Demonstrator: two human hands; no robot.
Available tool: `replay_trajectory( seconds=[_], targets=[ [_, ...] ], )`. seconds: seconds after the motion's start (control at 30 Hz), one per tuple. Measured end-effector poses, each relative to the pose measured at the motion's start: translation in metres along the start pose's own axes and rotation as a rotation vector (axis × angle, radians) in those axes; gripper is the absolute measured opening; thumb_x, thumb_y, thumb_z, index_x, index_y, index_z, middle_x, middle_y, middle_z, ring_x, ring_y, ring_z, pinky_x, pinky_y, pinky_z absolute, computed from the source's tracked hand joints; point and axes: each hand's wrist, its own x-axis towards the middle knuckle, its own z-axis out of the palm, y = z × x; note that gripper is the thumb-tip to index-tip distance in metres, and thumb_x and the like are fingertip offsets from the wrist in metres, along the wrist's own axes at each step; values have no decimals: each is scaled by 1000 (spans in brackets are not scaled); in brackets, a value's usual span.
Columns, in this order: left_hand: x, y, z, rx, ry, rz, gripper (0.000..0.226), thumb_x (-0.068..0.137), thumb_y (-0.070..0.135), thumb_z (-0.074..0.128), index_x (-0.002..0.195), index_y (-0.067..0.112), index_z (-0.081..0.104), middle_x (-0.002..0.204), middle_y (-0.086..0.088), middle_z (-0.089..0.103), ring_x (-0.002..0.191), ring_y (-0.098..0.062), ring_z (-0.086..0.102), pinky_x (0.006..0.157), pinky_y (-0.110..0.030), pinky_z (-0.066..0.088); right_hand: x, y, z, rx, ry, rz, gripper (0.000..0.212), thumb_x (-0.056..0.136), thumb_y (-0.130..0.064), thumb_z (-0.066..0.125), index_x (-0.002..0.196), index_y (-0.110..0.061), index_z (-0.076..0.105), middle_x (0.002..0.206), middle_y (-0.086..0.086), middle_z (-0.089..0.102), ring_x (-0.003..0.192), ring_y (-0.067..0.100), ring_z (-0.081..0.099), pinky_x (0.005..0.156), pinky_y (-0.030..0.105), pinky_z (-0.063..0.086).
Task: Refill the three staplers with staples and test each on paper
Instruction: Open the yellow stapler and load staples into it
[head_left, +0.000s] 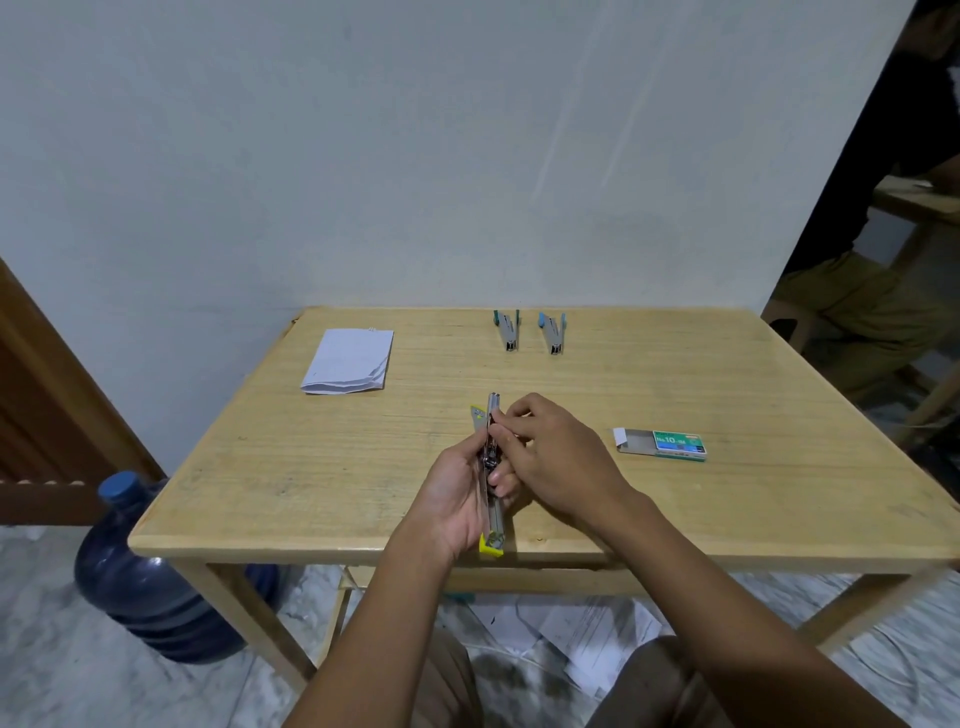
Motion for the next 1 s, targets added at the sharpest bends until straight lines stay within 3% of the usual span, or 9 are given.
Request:
replay_trajectory(
  seconds=[0.17, 0.27, 0.4, 0.5, 0.57, 0.67, 0.73, 0.87, 1.0],
  targets=[
    [-4, 1, 3, -97, -44, -50, 29, 93, 29, 45, 83, 6, 60, 50, -6, 44, 39, -16, 44, 42, -23, 37, -17, -5, -13, 69, 127, -55, 28, 95, -45, 53, 116, -34, 67, 100, -19, 53, 85, 2, 55, 74, 29, 50],
    [-2, 2, -1, -191, 3, -54, 35, 100, 29, 42, 88, 4, 64, 75, -13, 61, 59, -24, 65, 53, -31, 57, -32, -11, -21, 108, -41, -207, 24, 85, -51, 60, 103, -35, 65, 95, -16, 55, 84, 4, 57, 73, 33, 52],
    [3, 2, -7, -248, 28, -85, 29, 98, 32, 44, 84, 12, 58, 83, -10, 65, 75, -22, 61, 78, -34, 51, -48, -4, -19, 2, -218, -404, 47, 75, -61, 69, 112, -32, 63, 111, -13, 55, 94, 3, 55, 72, 28, 52],
    [6, 1, -9, -260, 53, -75, 31, 99, 31, 43, 82, 10, 57, 83, -12, 66, 81, -23, 60, 93, -34, 45, -47, 4, -12, -19, -160, -498, 35, 80, -38, 75, 110, -23, 67, 115, -5, 56, 92, 6, 56, 67, 29, 53],
    [5, 2, -9, -285, 15, -76, 27, 97, 29, 45, 84, 8, 57, 84, -13, 65, 76, -23, 63, 85, -35, 52, -44, 8, -11, 57, -82, -517, 35, 81, -21, 76, 115, -16, 69, 113, 2, 64, 96, 7, 60, 76, 25, 54],
    [1, 1, -6, -346, -108, -67, 21, 90, 21, 50, 94, 2, 58, 88, -17, 64, 75, -24, 67, 65, -31, 59, -39, 6, -22, 276, 48, -377, 43, 81, -16, 78, 122, -22, 67, 103, -16, 68, 94, -9, 60, 84, 9, 45],
    [-1, 0, -2, -334, -127, -64, 25, 93, 19, 49, 98, -1, 62, 95, -18, 62, 83, -24, 65, 69, -33, 60, -34, 2, -30, 458, 108, -225, 41, 81, -17, 79, 117, -32, 67, 99, -25, 68, 89, -8, 65, 80, 9, 48],
    [-2, -2, 0, -178, -135, -66, 39, 98, 22, 41, 97, 0, 73, 98, -18, 72, 88, -25, 72, 78, -37, 58, -24, -1, -33, 547, 122, -89, 30, 89, -27, 68, 119, -29, 68, 103, -8, 70, 91, 3, 65, 75, 13, 48],
    [-4, -3, 2, -80, -179, -128, 29, 94, 22, 45, 92, 0, 64, 76, -15, 63, 59, -19, 61, 56, -27, 54, -16, -2, -34, 679, 41, 79, 35, 93, -49, 50, 125, -41, 61, 123, -13, 56, 112, -8, 53, 92, 11, 40]
  ],
)
